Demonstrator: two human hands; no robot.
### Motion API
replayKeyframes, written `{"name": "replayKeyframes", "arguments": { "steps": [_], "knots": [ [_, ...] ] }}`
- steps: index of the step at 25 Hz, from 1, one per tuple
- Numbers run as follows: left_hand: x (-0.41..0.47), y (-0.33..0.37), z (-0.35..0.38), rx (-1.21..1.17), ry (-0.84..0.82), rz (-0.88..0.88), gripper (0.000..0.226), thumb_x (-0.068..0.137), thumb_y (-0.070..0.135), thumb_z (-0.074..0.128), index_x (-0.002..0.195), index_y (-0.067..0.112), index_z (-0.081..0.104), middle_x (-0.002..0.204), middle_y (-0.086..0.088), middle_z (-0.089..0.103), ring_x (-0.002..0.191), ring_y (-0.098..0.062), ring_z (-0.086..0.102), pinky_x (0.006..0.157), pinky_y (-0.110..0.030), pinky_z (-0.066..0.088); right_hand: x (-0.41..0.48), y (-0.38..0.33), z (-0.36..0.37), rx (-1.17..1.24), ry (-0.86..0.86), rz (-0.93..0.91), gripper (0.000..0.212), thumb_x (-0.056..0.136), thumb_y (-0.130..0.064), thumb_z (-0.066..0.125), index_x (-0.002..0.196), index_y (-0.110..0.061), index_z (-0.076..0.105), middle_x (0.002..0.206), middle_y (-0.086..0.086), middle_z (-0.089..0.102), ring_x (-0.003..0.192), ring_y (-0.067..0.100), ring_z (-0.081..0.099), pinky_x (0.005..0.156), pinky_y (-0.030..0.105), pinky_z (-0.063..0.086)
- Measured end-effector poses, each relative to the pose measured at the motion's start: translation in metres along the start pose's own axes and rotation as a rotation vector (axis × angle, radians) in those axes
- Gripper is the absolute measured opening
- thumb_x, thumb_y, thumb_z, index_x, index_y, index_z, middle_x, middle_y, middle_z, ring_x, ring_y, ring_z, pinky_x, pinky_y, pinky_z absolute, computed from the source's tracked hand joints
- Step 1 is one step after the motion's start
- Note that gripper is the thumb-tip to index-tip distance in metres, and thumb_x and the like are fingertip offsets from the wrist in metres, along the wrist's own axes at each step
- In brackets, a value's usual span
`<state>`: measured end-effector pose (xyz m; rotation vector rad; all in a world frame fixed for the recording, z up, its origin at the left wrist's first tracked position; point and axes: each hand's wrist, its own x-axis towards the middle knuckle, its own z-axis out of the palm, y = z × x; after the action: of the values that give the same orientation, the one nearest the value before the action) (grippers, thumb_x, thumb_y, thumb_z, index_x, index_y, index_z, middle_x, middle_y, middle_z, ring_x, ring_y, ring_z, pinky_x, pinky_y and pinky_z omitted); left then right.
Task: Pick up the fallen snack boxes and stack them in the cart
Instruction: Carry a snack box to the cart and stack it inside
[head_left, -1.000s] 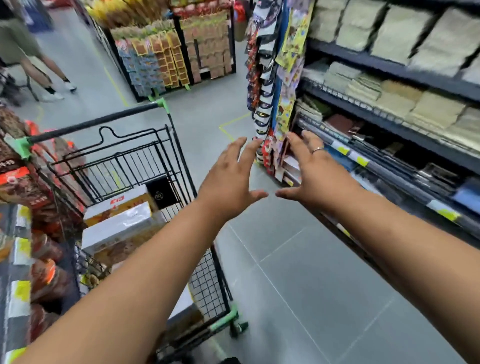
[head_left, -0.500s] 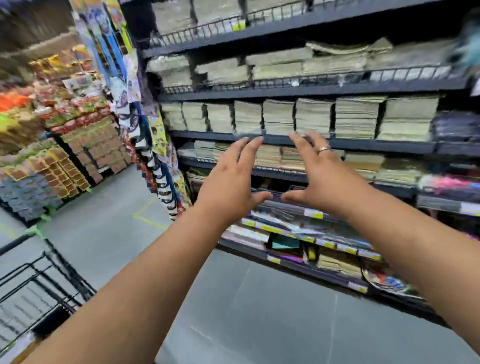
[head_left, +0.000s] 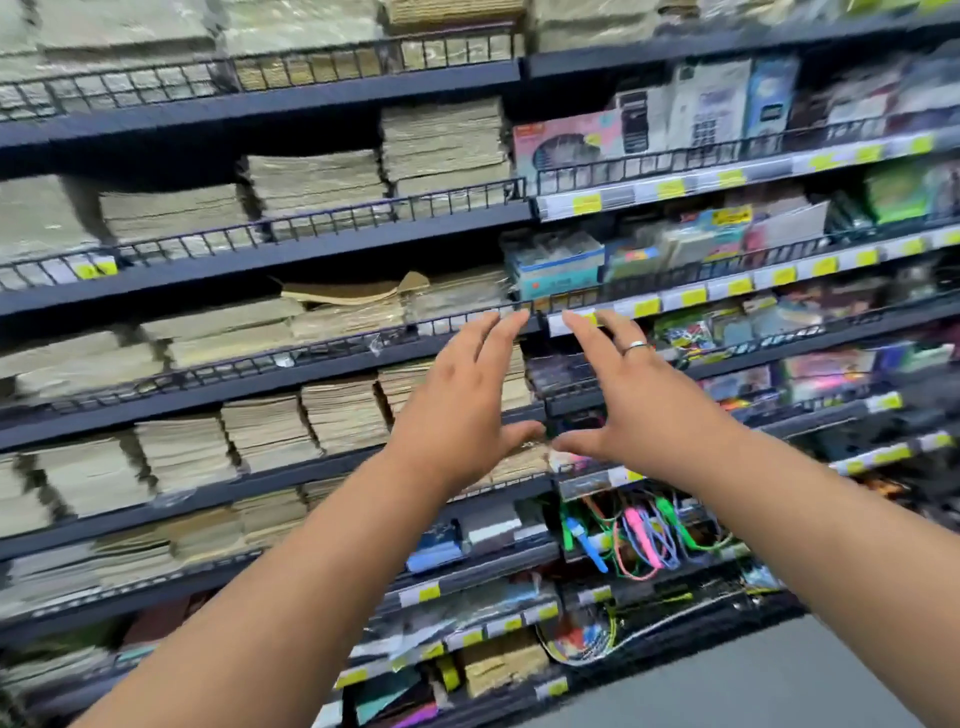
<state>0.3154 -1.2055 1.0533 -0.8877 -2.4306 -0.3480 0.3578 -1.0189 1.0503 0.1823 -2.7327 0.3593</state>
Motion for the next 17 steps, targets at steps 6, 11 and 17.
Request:
{"name": "replayKeyframes", "arguments": {
  "steps": [6,11,17],
  "knots": [
    [0.080,0.057,0.045,-0.214,-0.022,0.279,0.103,0.077,0.047,0.076,0.153,0.027,0.010,0.158,0.001,0.017,0.147,-0.016,0.016,0.119,-0.033,0.019,-0.032,0.061,-0.037,-0.127,0.071,0.289,0.116,0.072,-0.058,0.075,0.151,-0.039,-0.008,0.160,0.000,-0.005,0.140,0.030,0.031,0.103,0.045,0.042],
    [0.121,0.142,0.083,-0.342,-0.046,0.463,0.102,0.079,0.048,0.074,0.154,0.027,0.007,0.158,0.000,0.015,0.147,-0.018,0.015,0.119,-0.037,0.022,-0.085,0.127,-0.070,-0.226,0.115,0.491,0.117,0.069,-0.060,0.075,0.151,-0.038,-0.007,0.159,-0.001,-0.003,0.141,0.030,0.030,0.104,0.045,0.042],
    [0.145,0.271,0.125,-0.465,-0.072,0.604,0.105,0.076,0.047,0.077,0.154,0.026,0.010,0.158,0.001,0.016,0.146,-0.017,0.017,0.119,-0.035,0.021,-0.159,0.218,-0.115,-0.268,0.179,0.676,0.120,0.067,-0.059,0.078,0.151,-0.038,-0.004,0.159,0.000,0.000,0.141,0.030,0.028,0.107,0.045,0.039]
  ]
}}
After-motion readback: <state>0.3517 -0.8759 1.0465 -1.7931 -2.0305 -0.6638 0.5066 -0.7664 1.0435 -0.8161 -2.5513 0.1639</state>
